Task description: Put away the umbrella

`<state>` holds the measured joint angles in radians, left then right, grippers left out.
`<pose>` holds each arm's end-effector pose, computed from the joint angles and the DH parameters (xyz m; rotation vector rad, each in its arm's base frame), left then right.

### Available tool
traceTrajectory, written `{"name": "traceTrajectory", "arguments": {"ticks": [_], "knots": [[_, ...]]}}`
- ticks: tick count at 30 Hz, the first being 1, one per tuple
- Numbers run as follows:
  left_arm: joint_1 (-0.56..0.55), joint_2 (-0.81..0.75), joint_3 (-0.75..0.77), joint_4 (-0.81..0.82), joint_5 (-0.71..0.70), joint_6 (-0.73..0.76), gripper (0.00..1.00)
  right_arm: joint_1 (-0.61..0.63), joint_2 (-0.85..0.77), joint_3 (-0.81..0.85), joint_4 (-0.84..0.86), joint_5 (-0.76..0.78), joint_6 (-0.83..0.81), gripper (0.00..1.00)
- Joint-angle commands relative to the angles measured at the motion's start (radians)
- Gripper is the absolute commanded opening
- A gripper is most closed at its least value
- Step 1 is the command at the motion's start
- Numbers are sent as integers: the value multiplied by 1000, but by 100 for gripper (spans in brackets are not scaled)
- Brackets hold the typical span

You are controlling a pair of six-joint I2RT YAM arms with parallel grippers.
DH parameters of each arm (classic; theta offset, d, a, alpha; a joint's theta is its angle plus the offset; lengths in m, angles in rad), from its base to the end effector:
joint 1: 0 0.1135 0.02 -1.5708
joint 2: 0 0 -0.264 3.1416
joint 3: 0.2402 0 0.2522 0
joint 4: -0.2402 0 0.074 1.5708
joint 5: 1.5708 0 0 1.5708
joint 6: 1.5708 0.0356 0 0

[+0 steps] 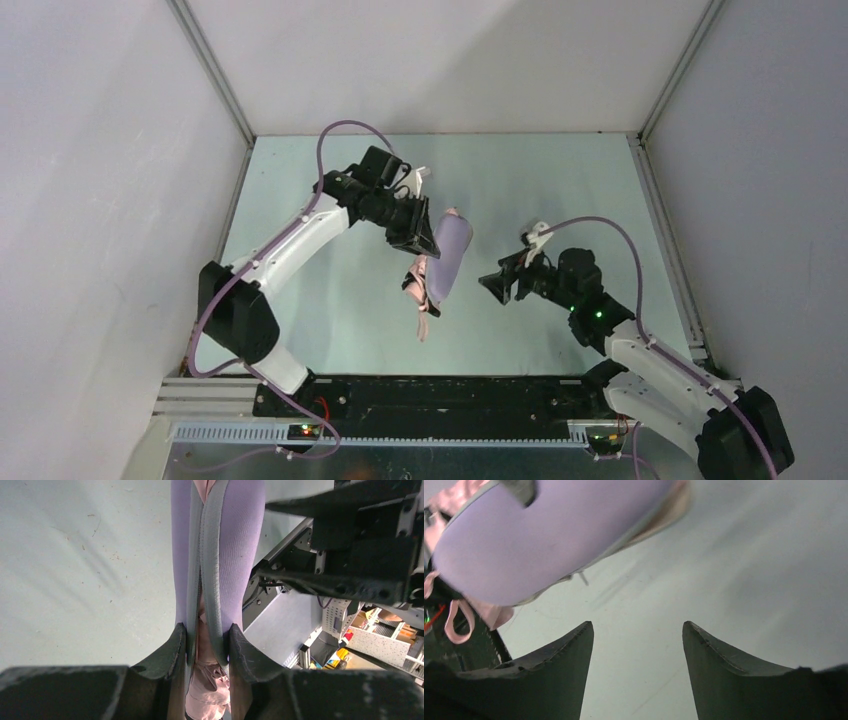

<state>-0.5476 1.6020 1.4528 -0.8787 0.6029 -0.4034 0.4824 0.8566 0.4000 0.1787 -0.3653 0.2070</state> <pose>0.2736 -0.1905 0.3118 0.4315 2.7006 -1.1003 0.1682 0.1024 0.2294 -0.5207 1.8372 0.8111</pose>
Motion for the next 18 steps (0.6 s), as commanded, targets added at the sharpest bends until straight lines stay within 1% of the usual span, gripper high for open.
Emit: {"name": "traceTrajectory", "arguments": {"ticks": [1, 3, 4, 5, 6, 9, 11, 18], "knots": [[2, -78, 55, 4, 16, -49, 0, 102, 28, -38, 230, 18, -178, 67], [2, -85, 60, 2, 16, -57, 0, 128, 62, -43, 294, 4, -183, 64], [2, -86, 63, -3, 15, -59, 0, 145, 74, -40, 325, -3, -198, 61], [3, -88, 64, -5, 14, -59, 0, 169, 100, -31, 339, 1, -201, 59], [2, -89, 66, -6, 14, -60, 0, 182, 112, -25, 344, 8, -220, 56], [2, -92, 67, -9, 18, -64, 0, 251, 162, -1, 366, 72, -272, 50], [2, -95, 67, -7, 20, -67, 0, 274, 191, 5, 389, 79, -298, 48], [2, -104, 57, -1, 38, -75, 0, 299, 269, 29, 464, 62, -305, 48]]}}
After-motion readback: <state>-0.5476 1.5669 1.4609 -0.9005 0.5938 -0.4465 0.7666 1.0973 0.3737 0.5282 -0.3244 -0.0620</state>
